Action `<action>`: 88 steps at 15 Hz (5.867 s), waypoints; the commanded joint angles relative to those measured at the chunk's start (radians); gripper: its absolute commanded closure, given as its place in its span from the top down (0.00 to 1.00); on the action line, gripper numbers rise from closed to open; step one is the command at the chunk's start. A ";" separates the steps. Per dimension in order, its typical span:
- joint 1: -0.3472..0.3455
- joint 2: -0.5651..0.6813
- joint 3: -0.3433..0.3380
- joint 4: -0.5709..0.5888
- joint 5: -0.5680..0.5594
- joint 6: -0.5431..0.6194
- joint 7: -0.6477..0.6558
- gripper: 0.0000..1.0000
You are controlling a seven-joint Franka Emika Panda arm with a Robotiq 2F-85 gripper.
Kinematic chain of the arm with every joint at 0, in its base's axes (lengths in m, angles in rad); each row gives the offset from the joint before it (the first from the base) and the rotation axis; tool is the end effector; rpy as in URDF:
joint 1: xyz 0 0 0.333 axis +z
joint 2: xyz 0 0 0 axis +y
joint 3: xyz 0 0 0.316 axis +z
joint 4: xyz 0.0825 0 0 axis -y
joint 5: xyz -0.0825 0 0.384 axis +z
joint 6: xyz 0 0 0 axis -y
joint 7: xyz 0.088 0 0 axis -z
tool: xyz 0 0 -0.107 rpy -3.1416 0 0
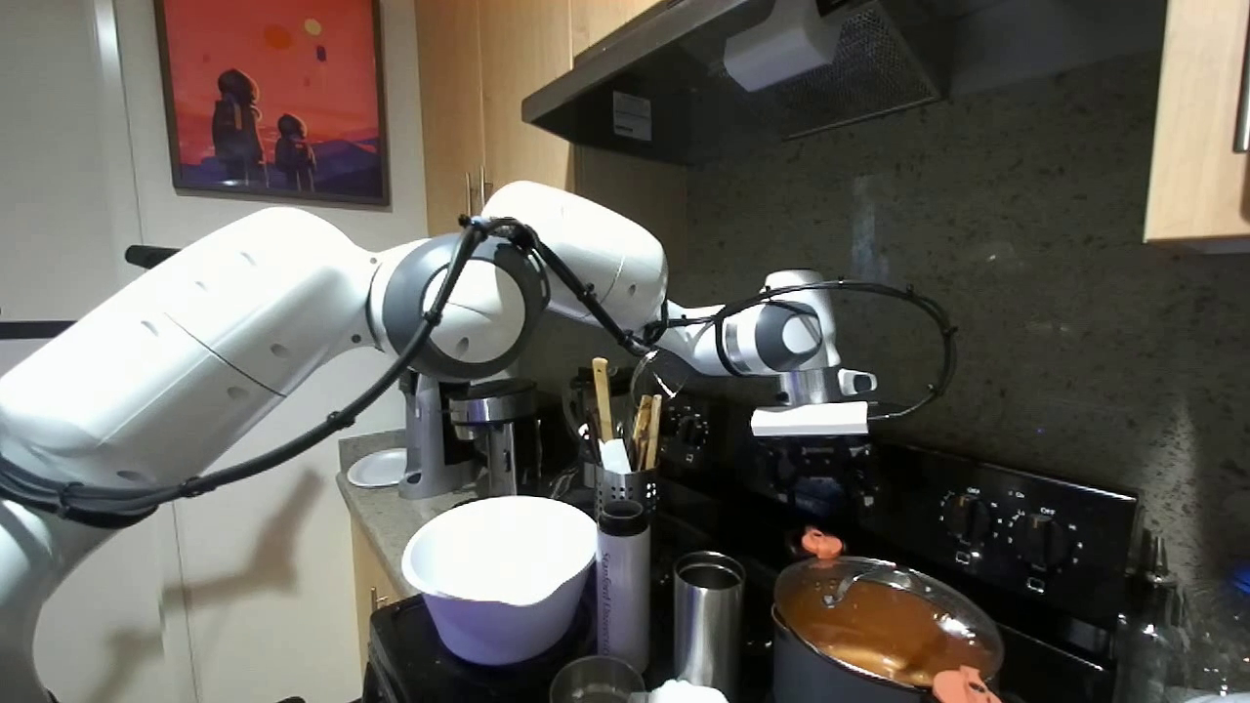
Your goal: Turn the seals on the handles of the pot
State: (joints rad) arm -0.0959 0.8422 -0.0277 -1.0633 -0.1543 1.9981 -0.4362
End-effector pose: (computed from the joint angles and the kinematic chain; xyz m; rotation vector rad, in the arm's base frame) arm 0.7721 -0.0980 0.3362 2.9048 0.5592 0.0653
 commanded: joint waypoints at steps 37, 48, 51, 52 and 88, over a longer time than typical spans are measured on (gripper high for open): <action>-0.083 0.203 0.130 0.334 0.046 -0.181 -0.693 0.05; -0.121 0.221 0.199 0.393 0.034 -0.212 -1.094 0.05; -0.118 0.222 0.199 0.400 0.028 -0.214 -1.179 0.05; -0.117 0.222 0.199 0.403 0.026 -0.215 -1.208 0.05; -0.092 0.193 0.064 0.499 0.015 -0.309 -0.683 1.00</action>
State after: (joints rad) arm -0.1794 1.0469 0.0661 -0.5909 -0.1380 1.7099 -1.2360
